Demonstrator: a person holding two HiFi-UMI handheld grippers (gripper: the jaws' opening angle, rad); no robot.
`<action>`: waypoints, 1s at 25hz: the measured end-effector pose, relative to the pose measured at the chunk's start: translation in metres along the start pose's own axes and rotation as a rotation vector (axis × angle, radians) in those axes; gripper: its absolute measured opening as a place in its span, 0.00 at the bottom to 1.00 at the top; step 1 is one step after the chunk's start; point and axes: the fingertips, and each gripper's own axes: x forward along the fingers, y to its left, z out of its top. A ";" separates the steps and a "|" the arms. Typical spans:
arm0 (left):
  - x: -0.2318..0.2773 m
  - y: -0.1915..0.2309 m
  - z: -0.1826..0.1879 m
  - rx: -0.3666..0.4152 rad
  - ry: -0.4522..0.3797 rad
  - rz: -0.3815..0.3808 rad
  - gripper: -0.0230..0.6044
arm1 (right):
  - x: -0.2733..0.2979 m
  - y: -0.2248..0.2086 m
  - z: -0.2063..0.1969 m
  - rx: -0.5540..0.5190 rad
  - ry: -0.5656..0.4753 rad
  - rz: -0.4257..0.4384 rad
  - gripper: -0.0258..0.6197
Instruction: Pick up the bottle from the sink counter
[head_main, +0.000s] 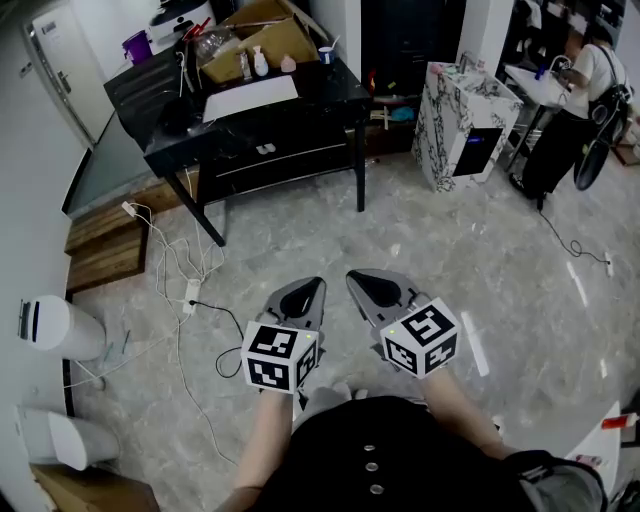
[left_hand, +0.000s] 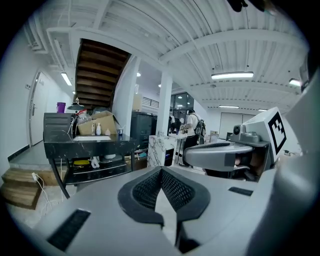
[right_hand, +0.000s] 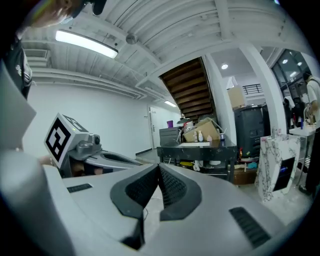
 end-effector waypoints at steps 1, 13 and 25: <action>-0.001 0.001 -0.001 0.004 0.000 -0.002 0.06 | 0.001 0.004 0.000 0.001 -0.006 0.023 0.04; -0.010 0.019 0.000 0.010 -0.064 -0.029 0.07 | 0.010 0.017 -0.012 0.050 0.019 0.039 0.04; -0.012 0.053 -0.009 -0.032 -0.058 -0.006 0.07 | 0.036 0.025 -0.026 0.084 0.046 0.042 0.04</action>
